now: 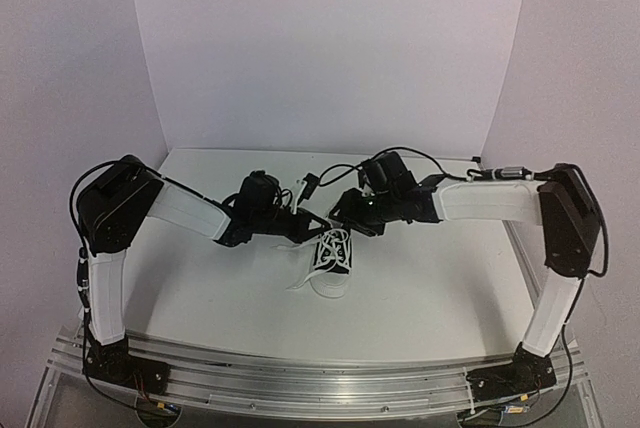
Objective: Tie the shoes
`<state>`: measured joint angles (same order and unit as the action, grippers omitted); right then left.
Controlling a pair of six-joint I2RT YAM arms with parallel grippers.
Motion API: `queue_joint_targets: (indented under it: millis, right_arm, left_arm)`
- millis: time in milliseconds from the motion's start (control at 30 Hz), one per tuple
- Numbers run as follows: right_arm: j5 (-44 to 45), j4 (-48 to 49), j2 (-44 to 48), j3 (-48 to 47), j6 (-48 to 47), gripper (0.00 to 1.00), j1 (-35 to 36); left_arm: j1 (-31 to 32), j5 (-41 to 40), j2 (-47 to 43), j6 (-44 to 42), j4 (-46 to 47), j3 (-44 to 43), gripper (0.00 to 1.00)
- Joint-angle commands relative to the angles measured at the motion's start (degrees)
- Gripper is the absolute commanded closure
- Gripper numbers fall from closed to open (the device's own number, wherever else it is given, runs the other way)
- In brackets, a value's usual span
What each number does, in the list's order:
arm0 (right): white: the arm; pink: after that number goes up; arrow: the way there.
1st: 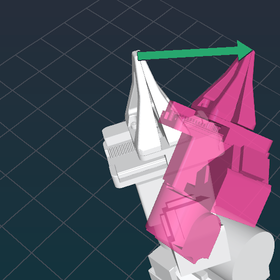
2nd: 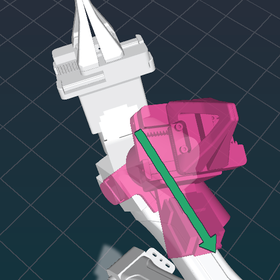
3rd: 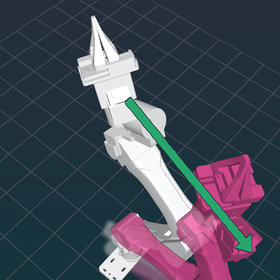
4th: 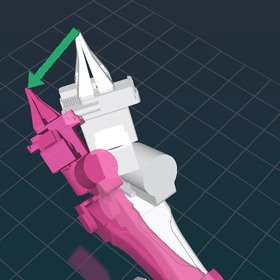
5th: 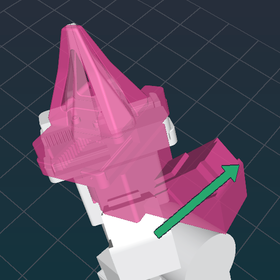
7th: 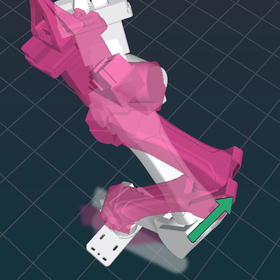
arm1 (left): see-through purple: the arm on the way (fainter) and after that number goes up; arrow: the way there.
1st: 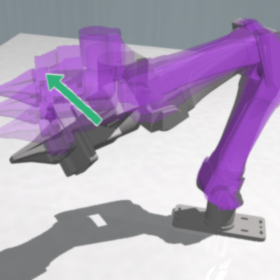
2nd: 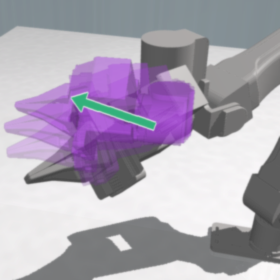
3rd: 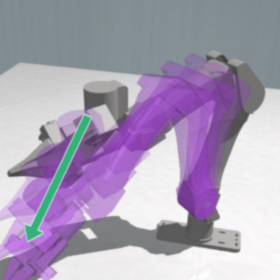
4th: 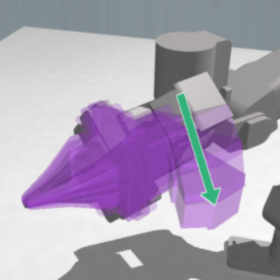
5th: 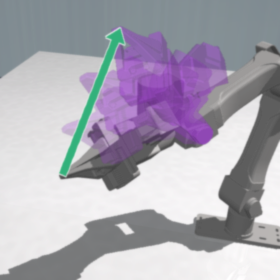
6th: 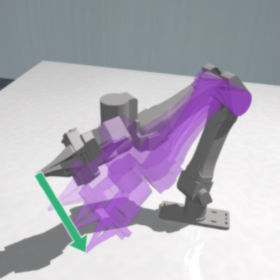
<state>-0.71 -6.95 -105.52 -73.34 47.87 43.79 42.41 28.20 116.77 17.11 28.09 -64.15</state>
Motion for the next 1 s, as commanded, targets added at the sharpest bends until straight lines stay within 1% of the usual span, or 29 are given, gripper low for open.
queue_joint_targets:
  millis: [0, 67, 167, 333, 467, 567, 733, 867, 967]
  right_arm:
    - [8.55, -8.95, 6.22, 2.93, -3.03, 0.60, 4.16]
    - [8.82, -10.83, 4.14, 2.41, -3.71, 0.65, 6.17]
    - [10.18, -12.04, 0.96, 1.07, -4.21, 0.67, 7.78]
    - [12.03, -12.94, -2.45, -1.61, -5.17, 0.67, 7.88]
    - [10.80, -13.07, -4.40, -2.74, -5.44, 0.72, 7.84]
    - [9.57, -13.02, -5.75, -3.54, -5.50, 0.78, 7.96]
    - [8.68, -13.07, -6.01, -5.24, -6.55, 0.79, 7.92]
    - [9.50, -13.13, -3.87, -5.16, -6.90, 0.79, 7.97]
    - [10.26, -13.41, -3.17, -5.51, -7.10, 0.77, 7.96]
  left_arm:
    - [-0.36, -1.06, -1.06, 1.75, 2.83, 0.99, 1.00]
    - [-0.55, -1.05, -1.09, 1.79, 2.78, 1.11, 1.00]
    - [-0.69, -0.99, -1.10, 1.60, 2.82, 1.21, 1.00]
    - [-0.75, -1.01, -0.92, 1.40, 2.88, 0.95, 1.00]
    - [-0.74, -0.96, -0.78, 1.41, 2.74, 0.83, 1.00]
    - [-0.74, -1.24, -0.72, 1.20, 2.47, 0.72, 1.00]
    - [-0.72, -1.16, -0.62, 1.25, 2.14, 0.79, 1.00]
    - [-0.75, -1.03, -0.57, 1.69, 2.25, 0.72, 1.00]
    - [-0.76, -1.04, -0.50, 1.79, 2.44, 0.68, 1.00]
